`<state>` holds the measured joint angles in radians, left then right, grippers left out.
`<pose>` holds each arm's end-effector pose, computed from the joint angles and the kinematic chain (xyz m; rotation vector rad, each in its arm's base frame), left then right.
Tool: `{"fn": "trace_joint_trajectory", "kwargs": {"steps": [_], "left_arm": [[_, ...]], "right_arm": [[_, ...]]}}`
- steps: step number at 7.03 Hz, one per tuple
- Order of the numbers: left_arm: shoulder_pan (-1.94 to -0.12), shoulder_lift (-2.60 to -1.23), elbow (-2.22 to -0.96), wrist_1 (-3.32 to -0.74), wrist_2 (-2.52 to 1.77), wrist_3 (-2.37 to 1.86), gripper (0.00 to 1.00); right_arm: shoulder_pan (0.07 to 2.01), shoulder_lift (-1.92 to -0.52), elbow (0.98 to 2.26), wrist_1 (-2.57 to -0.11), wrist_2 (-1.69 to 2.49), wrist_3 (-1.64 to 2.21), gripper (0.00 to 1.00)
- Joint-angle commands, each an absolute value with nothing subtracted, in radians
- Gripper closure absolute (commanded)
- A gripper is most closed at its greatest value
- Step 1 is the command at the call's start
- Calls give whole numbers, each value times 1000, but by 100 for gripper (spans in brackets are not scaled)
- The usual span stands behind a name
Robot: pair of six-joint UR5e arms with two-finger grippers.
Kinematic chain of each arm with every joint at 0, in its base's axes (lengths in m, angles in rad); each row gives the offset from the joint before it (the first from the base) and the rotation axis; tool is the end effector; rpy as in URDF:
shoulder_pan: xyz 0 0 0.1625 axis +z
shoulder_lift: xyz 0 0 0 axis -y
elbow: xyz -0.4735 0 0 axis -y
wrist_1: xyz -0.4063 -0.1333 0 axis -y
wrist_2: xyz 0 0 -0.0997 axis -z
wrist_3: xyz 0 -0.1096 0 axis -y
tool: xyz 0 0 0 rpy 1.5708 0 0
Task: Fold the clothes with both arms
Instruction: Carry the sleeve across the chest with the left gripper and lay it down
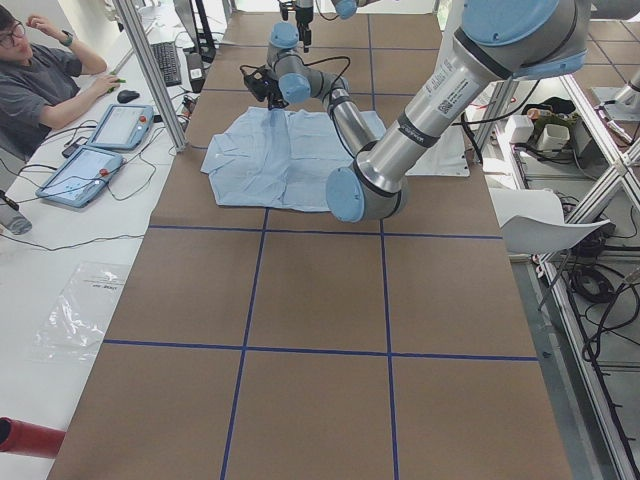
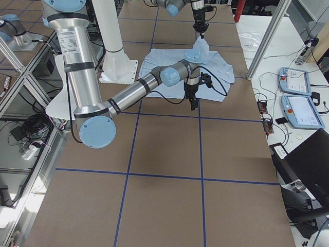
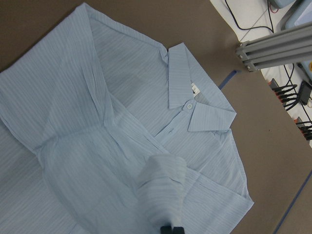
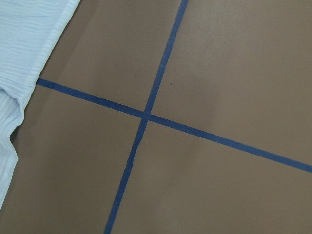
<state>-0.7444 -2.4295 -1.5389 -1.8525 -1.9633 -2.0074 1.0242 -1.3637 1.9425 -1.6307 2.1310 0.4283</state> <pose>0.5035 -0.5880 0.1289 -0.1851 1.1703 -0.8285 -0.2322 -0.5261 0.4348 0.1903 -0.7217 -0.2581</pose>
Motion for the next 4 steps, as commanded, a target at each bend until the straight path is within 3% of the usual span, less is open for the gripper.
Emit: {"fn": "trace_joint_trajectory", "kwargs": {"steps": [1, 2, 3, 4], "left_arm": [[-628, -2558, -1273, -1987, -1844, -2106, 100], [-589, -2584, -1182, -2029, -1807, -2118, 100], [-559, -2580, -1137, -2113, -1781, -2087, 7], [-540, -2585, -1132, -2146, -1779, -1989, 0]], "right_arm": [[1023, -1358, 1944, -1631, 2132, 431, 0], [1023, -1355, 1944, -1631, 2132, 436, 0], [1022, -1348, 1944, -1631, 2135, 449, 0], [1020, -1344, 1944, -1631, 2135, 452, 0]]}}
